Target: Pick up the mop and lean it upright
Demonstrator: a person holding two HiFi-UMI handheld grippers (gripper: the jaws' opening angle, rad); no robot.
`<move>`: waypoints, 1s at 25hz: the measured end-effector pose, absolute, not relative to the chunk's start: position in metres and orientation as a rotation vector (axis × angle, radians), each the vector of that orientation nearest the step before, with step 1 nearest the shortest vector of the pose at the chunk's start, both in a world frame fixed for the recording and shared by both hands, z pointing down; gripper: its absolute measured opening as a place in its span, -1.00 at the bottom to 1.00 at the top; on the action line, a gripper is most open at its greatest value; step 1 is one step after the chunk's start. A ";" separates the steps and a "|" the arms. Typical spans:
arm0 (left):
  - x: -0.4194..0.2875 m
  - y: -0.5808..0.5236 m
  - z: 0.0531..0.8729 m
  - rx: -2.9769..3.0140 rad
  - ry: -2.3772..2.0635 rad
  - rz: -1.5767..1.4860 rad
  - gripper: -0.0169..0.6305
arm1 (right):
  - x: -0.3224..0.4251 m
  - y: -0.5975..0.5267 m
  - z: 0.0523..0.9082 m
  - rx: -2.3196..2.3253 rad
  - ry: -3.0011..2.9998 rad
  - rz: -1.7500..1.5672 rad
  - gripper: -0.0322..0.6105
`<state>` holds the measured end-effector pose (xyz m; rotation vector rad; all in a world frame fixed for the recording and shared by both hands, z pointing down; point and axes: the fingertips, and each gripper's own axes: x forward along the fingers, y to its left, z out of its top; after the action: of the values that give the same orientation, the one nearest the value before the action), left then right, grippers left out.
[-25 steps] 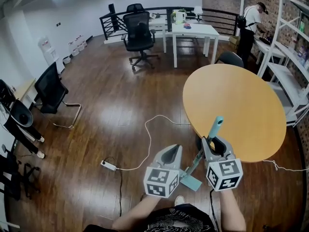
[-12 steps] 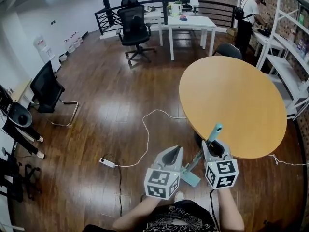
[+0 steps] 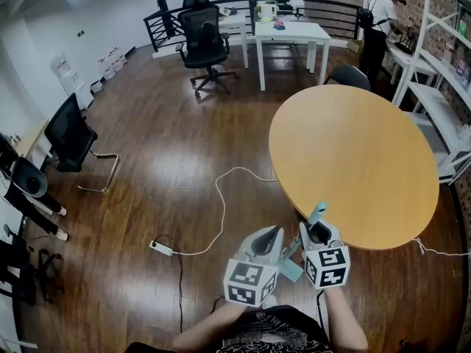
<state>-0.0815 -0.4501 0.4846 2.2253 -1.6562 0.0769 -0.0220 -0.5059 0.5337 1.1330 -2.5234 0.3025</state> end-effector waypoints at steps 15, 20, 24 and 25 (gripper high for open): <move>-0.066 -0.483 0.489 2.208 -1.668 0.097 -0.94 | -0.003 -0.566 0.541 1.213 -2.524 0.323 -0.57; -0.070 -0.486 0.488 2.203 -1.678 0.099 -0.94 | 0.003 -0.577 0.542 1.253 -2.502 0.320 -0.56; -0.069 -0.488 0.488 2.202 -1.679 0.099 -0.94 | 0.009 -0.584 0.543 1.275 -2.486 0.316 -0.56; -0.068 -0.488 0.488 2.203 -1.677 0.100 -0.94 | 0.010 -0.586 0.543 1.276 -2.483 0.321 -0.56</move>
<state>-0.0679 -0.4884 0.4878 2.2031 -1.6772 0.1000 0.0104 -0.5861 0.5431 1.2761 -2.4831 0.3209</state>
